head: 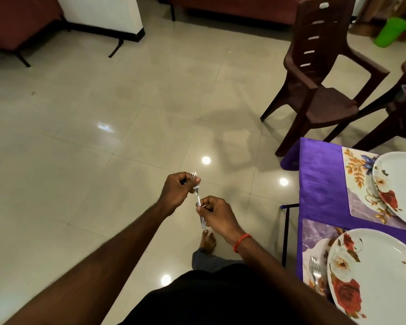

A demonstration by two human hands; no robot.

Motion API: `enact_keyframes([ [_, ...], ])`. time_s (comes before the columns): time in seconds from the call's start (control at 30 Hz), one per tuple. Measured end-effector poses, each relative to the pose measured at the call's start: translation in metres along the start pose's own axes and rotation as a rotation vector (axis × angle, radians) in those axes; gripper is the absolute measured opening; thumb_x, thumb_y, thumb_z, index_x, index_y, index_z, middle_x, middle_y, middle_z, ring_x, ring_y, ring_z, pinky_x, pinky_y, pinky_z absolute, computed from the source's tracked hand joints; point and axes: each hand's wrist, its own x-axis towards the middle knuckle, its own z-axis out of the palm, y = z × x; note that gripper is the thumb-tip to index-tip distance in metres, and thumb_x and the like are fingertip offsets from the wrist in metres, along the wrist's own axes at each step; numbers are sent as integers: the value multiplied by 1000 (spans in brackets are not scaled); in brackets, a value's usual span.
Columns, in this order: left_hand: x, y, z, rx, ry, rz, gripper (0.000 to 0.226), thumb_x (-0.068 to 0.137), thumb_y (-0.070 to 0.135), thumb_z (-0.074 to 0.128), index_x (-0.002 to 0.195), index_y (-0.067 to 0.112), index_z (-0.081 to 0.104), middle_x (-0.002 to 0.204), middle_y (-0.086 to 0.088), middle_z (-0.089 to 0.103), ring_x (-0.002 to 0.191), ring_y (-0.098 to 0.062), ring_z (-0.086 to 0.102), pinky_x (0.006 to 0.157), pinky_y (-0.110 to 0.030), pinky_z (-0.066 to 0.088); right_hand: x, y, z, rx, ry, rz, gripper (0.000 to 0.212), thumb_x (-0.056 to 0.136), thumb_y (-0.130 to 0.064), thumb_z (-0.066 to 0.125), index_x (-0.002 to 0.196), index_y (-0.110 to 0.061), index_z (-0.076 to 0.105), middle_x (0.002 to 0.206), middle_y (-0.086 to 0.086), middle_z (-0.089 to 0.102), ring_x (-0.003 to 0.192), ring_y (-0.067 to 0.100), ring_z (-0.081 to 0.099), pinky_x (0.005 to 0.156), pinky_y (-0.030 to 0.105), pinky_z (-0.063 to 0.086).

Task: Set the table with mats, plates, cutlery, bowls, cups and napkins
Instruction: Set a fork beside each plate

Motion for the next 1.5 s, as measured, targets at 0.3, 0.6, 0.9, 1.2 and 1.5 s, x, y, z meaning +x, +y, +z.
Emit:
enact_keyframes([
  [0.3, 136, 64, -4, 35, -77, -35, 16, 89, 22, 77, 100, 11, 75, 87, -3, 75, 73, -13, 68, 57, -24, 44, 118, -45, -45, 68, 20, 2, 2, 89, -21, 70, 87, -22, 70, 85, 5, 72, 71, 17, 66, 71, 41, 60],
  [0.6, 236, 104, 23, 81, -182, -17, 15, 87, 19, 80, 99, 12, 75, 90, 0, 75, 75, -9, 70, 58, -22, 46, 190, -69, -88, 140, 81, 21, 7, 94, -18, 66, 89, -21, 70, 86, 0, 72, 80, 23, 69, 72, 37, 59],
  [0.9, 357, 142, 55, 68, -325, -56, 10, 83, 19, 82, 84, 12, 75, 83, -1, 76, 72, -10, 67, 64, -28, 45, 276, -91, -136, 170, 202, 84, 6, 95, -18, 66, 90, -21, 68, 85, 2, 70, 74, 11, 64, 64, 19, 50],
  [1.2, 480, 212, 99, 187, -599, 4, 38, 91, 35, 75, 92, -3, 70, 84, -2, 77, 72, -10, 66, 61, -25, 43, 368, -138, -194, 251, 439, 97, 7, 95, -15, 66, 90, -19, 68, 82, 3, 69, 73, 16, 66, 65, 24, 56],
  [1.5, 536, 243, 179, 325, -889, 74, 17, 87, 25, 79, 91, 10, 73, 78, 4, 73, 73, -6, 69, 61, -23, 45, 399, -135, -254, 365, 639, 211, 6, 97, -15, 65, 99, -15, 70, 86, 6, 69, 74, 16, 65, 66, 24, 57],
])
